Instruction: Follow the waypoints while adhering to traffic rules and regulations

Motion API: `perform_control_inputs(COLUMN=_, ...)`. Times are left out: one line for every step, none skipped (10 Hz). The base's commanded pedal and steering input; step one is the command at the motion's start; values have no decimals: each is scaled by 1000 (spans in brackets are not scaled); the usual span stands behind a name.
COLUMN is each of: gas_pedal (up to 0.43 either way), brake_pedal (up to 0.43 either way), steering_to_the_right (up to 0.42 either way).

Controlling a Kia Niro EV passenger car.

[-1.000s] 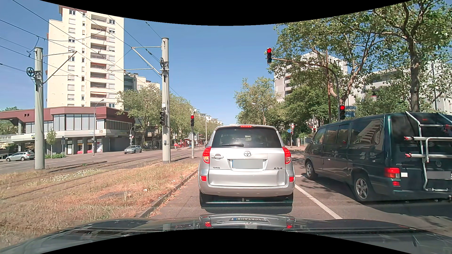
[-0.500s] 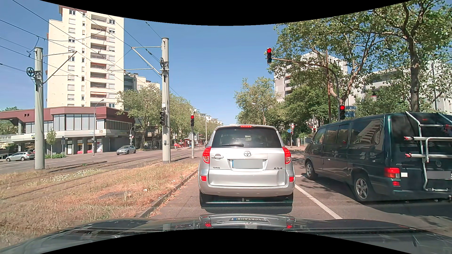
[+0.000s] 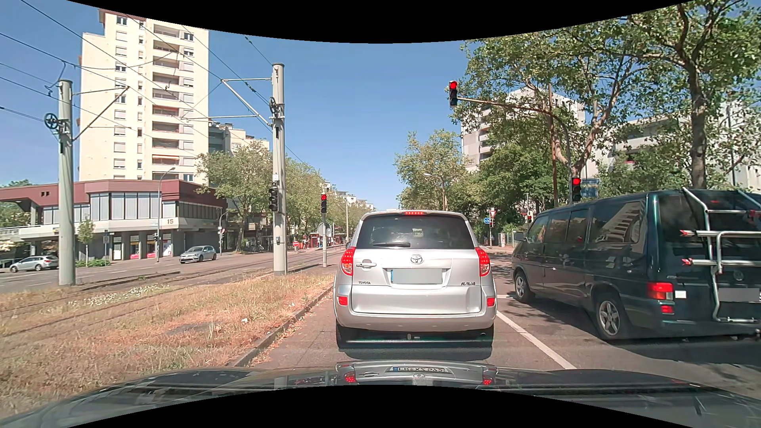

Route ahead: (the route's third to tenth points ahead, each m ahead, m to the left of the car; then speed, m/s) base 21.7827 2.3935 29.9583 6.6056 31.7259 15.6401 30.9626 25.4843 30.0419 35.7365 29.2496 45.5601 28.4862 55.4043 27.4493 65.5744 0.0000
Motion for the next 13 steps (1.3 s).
perform_control_inputs(gas_pedal=0, brake_pedal=207, steering_to_the_right=-4)
perform_control_inputs(gas_pedal=0, brake_pedal=213, steering_to_the_right=-4)
perform_control_inputs(gas_pedal=0, brake_pedal=213, steering_to_the_right=-4)
perform_control_inputs(gas_pedal=0, brake_pedal=213, steering_to_the_right=-4)
perform_control_inputs(gas_pedal=0, brake_pedal=213, steering_to_the_right=-4)
perform_control_inputs(gas_pedal=0, brake_pedal=213, steering_to_the_right=-4)
perform_control_inputs(gas_pedal=0, brake_pedal=213, steering_to_the_right=-4)
perform_control_inputs(gas_pedal=0, brake_pedal=213, steering_to_the_right=-4)
perform_control_inputs(gas_pedal=0, brake_pedal=213, steering_to_the_right=-4)
perform_control_inputs(gas_pedal=0, brake_pedal=213, steering_to_the_right=-4)
perform_control_inputs(gas_pedal=0, brake_pedal=213, steering_to_the_right=-4)
perform_control_inputs(gas_pedal=0, brake_pedal=207, steering_to_the_right=-4)
perform_control_inputs(gas_pedal=0, brake_pedal=213, steering_to_the_right=-4)
